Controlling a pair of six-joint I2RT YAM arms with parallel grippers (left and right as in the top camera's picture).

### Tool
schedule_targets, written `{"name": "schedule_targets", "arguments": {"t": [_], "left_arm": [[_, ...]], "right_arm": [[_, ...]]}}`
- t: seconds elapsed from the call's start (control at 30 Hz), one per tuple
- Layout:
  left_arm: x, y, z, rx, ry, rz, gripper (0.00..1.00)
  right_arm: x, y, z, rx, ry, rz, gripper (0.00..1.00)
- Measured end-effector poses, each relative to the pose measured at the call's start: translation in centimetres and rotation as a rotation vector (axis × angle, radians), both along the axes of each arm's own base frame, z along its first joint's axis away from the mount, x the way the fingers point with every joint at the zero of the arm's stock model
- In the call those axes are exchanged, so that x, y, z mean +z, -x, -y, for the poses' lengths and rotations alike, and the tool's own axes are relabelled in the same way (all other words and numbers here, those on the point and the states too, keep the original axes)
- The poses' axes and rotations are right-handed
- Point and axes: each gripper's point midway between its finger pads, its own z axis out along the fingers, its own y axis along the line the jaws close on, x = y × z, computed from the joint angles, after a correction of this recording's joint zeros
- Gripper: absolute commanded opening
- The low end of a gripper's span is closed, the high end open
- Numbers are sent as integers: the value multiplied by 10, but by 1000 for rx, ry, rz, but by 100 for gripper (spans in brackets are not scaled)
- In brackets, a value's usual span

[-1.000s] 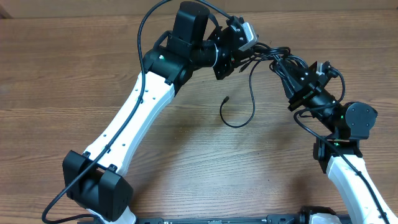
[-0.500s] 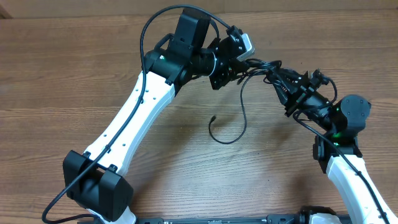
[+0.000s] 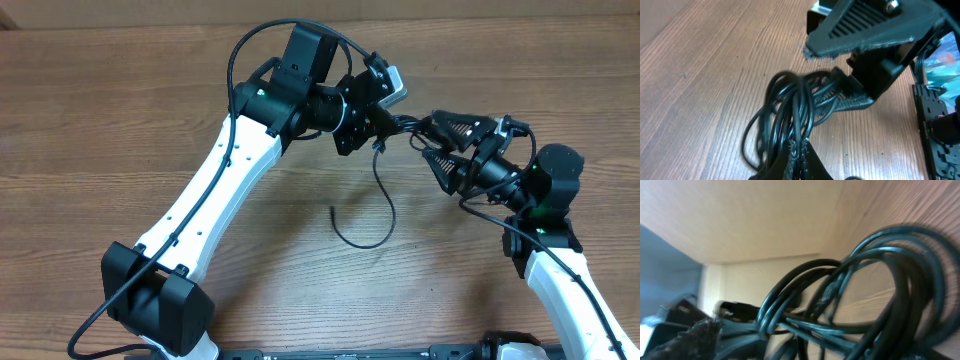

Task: Untangle cables

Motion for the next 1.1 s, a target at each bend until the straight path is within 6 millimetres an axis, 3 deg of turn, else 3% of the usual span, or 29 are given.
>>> {"name": "schedule_targets", "arguments": {"t": [0.3, 0.77, 1.1], "left_arm": [[-5, 5, -3, 1, -17, -32, 4], [-23, 27, -18, 10, -94, -182, 4], [-19, 13, -25, 56, -70, -185, 4]], "right_arm": [[-35, 12, -1, 97, 297, 147, 100], [-38, 13, -1, 244, 743, 643, 100], [-72, 26, 5, 331, 879, 612, 100]]}}
